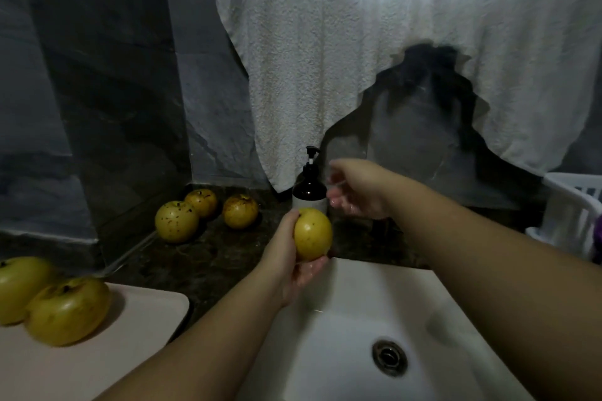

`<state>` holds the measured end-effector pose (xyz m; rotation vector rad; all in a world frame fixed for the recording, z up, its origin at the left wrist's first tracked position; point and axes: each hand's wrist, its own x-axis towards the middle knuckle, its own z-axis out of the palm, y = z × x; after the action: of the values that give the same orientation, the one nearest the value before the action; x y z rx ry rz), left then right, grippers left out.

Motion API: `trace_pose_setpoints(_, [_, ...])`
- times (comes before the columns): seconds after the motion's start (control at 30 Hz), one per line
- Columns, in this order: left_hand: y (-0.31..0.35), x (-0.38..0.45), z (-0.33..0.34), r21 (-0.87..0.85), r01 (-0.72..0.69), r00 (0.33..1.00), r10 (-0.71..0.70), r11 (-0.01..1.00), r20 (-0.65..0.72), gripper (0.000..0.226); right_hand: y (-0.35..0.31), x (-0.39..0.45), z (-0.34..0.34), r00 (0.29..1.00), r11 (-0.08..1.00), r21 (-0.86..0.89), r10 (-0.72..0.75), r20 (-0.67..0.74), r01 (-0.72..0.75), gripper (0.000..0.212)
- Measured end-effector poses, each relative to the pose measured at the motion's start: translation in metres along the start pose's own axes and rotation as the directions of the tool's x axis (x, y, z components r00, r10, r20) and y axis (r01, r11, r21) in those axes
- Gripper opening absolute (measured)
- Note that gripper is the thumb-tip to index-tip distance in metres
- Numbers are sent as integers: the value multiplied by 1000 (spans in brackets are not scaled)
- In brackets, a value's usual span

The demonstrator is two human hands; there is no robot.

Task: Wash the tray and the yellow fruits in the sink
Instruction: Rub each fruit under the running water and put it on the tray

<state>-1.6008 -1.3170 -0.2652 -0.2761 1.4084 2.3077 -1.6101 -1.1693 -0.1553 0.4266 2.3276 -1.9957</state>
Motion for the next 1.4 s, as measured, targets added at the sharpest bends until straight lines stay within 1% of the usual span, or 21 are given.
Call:
trace_pose_setpoints(0.03, [0, 3, 3, -17, -13, 1000, 13, 1000, -4, 57, -6, 8, 3, 1000, 998, 63, 24, 19, -25, 41])
trace_pose_setpoints(0.1, [0, 9, 9, -44, -35, 999, 35, 998, 0, 55, -17, 25, 8, 998, 990, 133, 37, 50, -43, 53])
trace_pose_setpoints(0.2, [-2, 20, 18, -57, -26, 1000, 27, 998, 10, 58, -29, 45, 14, 997, 982, 181, 33, 67, -45, 59])
trace_pose_setpoints(0.27, [-4, 25, 25, -55, -32, 999, 33, 998, 11, 62, -36, 53, 17, 997, 982, 181, 35, 73, -48, 55])
trace_pose_setpoints(0.37, [-6, 30, 33, -13, -65, 998, 65, 998, 15, 65, -39, 60, 21, 993, 988, 138, 60, 97, -74, 40])
trace_pose_setpoints(0.43, [-7, 32, 38, -6, -74, 997, 74, 997, 16, 65, -39, 63, 21, 989, 982, 163, 75, 129, -96, 36])
trace_pose_setpoints(0.57, [-8, 33, 41, -33, -70, 997, 71, 997, 27, 64, -37, 65, 19, 977, 964, 235, 75, 199, -122, 35])
trace_pose_setpoints(0.73, [-8, 38, 38, -61, -67, 997, 70, 996, 39, 64, -37, 70, 15, 969, 950, 276, 80, 233, -145, 31])
trace_pose_setpoints(0.87, [-6, 42, 37, -90, -71, 997, 74, 993, 32, 63, -34, 71, 15, 956, 918, 349, 87, 280, -186, 33])
trace_pose_setpoints(0.93, [-7, 44, 37, -81, -71, 997, 74, 994, 32, 60, -30, 73, 15, 955, 908, 368, 97, 279, -200, 33])
trace_pose_setpoints(1.07, [-10, 46, 38, -84, -69, 997, 73, 994, 40, 57, -29, 74, 14, 961, 917, 348, 106, 257, -194, 33])
trace_pose_setpoints(1.17, [-10, 45, 38, -79, -56, 997, 59, 995, 42, 59, -33, 72, 16, 966, 931, 318, 104, 235, -178, 33])
trace_pose_setpoints(1.3, [-8, 44, 36, -72, -53, 998, 56, 996, 40, 62, -42, 70, 14, 963, 936, 306, 100, 250, -176, 35])
trace_pose_setpoints(1.4, [-8, 44, 37, -65, -57, 997, 60, 996, 43, 61, -35, 69, 16, 965, 936, 307, 98, 242, -172, 35])
